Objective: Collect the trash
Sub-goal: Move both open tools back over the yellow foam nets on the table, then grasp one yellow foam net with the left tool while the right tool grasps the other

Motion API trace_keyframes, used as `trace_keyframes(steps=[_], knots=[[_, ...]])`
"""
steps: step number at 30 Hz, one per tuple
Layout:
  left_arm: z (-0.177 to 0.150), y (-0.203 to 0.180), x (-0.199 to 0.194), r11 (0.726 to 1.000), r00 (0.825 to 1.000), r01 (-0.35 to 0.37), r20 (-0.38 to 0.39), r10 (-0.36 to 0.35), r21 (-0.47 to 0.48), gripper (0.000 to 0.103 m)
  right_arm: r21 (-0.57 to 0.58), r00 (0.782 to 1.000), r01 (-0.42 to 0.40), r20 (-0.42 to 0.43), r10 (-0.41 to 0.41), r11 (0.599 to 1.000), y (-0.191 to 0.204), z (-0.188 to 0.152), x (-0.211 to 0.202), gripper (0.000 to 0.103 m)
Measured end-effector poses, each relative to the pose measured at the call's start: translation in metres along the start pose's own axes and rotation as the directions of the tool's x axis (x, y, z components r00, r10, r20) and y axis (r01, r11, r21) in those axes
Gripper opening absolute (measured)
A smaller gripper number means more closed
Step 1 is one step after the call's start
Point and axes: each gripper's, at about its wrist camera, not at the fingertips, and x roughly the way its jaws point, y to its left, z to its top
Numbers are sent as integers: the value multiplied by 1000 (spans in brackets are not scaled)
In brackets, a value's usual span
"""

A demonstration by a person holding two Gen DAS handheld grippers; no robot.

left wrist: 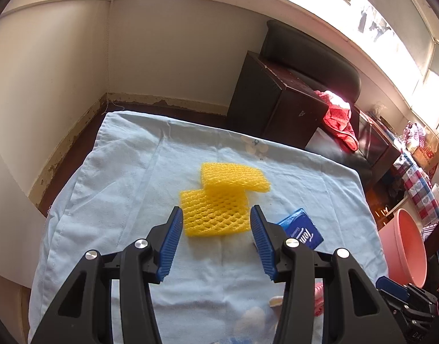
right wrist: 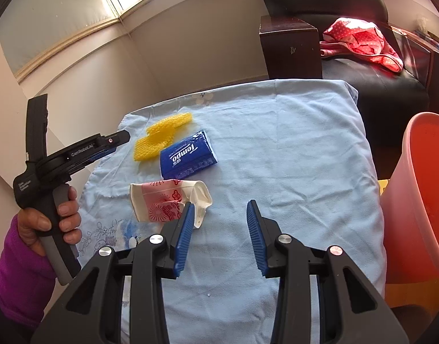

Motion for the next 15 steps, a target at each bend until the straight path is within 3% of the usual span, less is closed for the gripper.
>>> trace_keyframes(steps=[6,7,10,15], knots=[[-3,7,37,1000,997,-14,-73,13,-23,46,11,1000,-27,-9,27,1000,-1,24,10,39],[-5,6,40,1000,997,-9,-81,7,-19,42,10,999,-35,-12,35,999,0,29,13,39],[-9,3,46,1000,995,2,-97,-1,16,6,-1,998,-64,-25,64,998,7,46,25,39],[-17,14,34,1000,997,5,-74,-5,0,1,-75,994,-97,-53,93,992,29,72,50,39]])
